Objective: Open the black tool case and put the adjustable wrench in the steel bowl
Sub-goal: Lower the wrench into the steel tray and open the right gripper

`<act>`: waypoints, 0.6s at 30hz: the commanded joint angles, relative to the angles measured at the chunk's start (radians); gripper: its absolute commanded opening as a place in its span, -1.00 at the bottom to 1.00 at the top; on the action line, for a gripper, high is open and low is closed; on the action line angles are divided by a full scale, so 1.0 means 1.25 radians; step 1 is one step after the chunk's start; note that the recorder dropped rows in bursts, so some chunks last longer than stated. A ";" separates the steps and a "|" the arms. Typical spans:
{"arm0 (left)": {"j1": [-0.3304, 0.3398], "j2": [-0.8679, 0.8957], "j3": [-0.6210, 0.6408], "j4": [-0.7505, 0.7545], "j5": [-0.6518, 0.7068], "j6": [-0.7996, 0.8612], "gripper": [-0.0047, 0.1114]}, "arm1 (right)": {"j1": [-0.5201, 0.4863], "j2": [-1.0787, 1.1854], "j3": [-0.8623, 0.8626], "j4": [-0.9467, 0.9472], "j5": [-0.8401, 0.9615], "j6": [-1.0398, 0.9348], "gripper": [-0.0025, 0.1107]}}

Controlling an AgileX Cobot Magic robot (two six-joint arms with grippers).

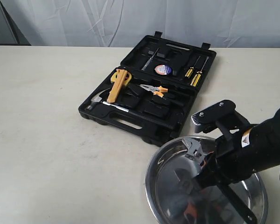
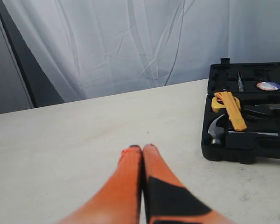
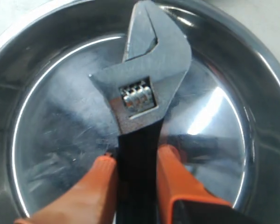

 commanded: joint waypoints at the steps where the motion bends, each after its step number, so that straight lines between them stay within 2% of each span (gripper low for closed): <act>1: -0.003 0.003 -0.002 -0.002 -0.005 0.000 -0.91 | -0.003 0.041 0.005 0.007 -0.070 0.002 -0.97; 6: -0.003 0.003 -0.002 -0.002 -0.005 0.000 -0.91 | -0.003 0.117 0.005 0.013 -0.123 0.002 -0.95; 11: -0.003 0.003 -0.002 -0.002 -0.005 0.000 -0.91 | -0.003 0.126 0.004 0.025 -0.127 0.002 -0.24; 13: -0.003 0.003 -0.002 -0.002 -0.005 0.000 -0.91 | -0.003 0.126 0.004 0.029 -0.123 0.002 -0.11; 15: -0.003 0.003 -0.002 -0.002 -0.005 0.000 -0.91 | -0.003 0.123 0.004 0.069 -0.105 0.002 -0.14; 18: -0.003 0.003 -0.002 -0.002 -0.005 0.000 -0.91 | -0.003 0.116 0.004 0.084 -0.079 0.002 -0.38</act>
